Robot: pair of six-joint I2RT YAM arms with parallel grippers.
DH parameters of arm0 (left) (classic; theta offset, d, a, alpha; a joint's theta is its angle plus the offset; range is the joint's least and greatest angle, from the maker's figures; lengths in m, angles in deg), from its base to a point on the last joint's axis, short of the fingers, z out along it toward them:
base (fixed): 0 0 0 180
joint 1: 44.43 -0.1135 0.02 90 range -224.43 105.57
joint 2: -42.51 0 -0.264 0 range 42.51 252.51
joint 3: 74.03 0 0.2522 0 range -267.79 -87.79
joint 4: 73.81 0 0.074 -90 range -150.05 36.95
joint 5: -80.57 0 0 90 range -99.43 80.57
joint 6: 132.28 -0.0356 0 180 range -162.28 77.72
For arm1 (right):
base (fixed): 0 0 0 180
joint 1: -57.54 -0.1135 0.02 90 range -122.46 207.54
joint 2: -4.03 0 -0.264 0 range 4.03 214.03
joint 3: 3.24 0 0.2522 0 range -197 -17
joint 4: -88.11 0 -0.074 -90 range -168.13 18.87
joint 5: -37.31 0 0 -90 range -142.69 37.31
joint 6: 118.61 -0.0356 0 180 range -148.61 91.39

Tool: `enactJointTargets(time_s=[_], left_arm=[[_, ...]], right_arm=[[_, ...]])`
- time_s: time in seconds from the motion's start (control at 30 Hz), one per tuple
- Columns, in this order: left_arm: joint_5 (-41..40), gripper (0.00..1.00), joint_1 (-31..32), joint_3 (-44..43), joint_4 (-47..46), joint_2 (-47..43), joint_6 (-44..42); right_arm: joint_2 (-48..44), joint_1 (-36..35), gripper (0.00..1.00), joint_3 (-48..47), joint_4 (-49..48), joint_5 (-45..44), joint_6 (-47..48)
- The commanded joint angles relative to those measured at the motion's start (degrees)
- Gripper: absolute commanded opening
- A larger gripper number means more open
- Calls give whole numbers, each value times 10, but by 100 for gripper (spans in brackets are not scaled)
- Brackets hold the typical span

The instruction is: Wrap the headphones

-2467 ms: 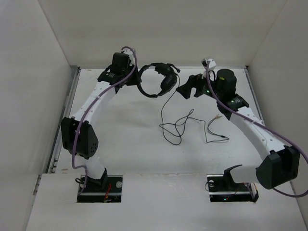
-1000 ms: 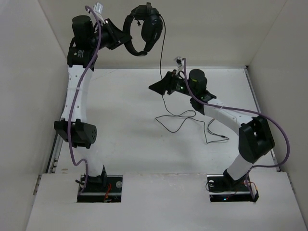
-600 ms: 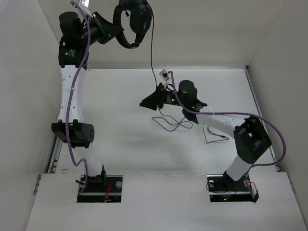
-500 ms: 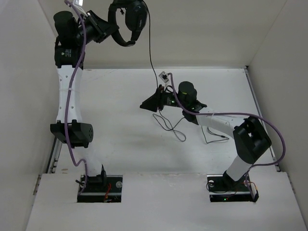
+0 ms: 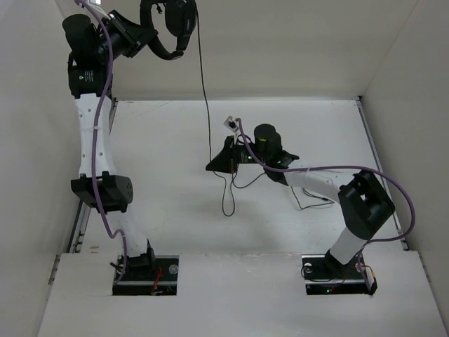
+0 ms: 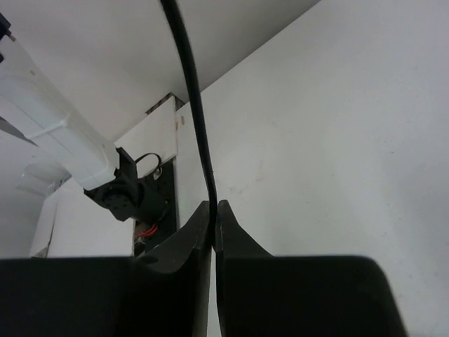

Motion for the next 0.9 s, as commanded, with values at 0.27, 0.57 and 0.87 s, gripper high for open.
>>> enactJointTargets(time_s=[0.27,0.57,0.87], left_arm=[[-46,1,33,7,-44,-4,0],[-299,1,110,111,0,-20,-178],[-468,1,191,152,46,-1,-358]], right_arm=[[-42,20,1,-118,232,-11,220],[-20,4,0,-313,592,-308,701],[-59,17,0,-320,539,-584,991]])
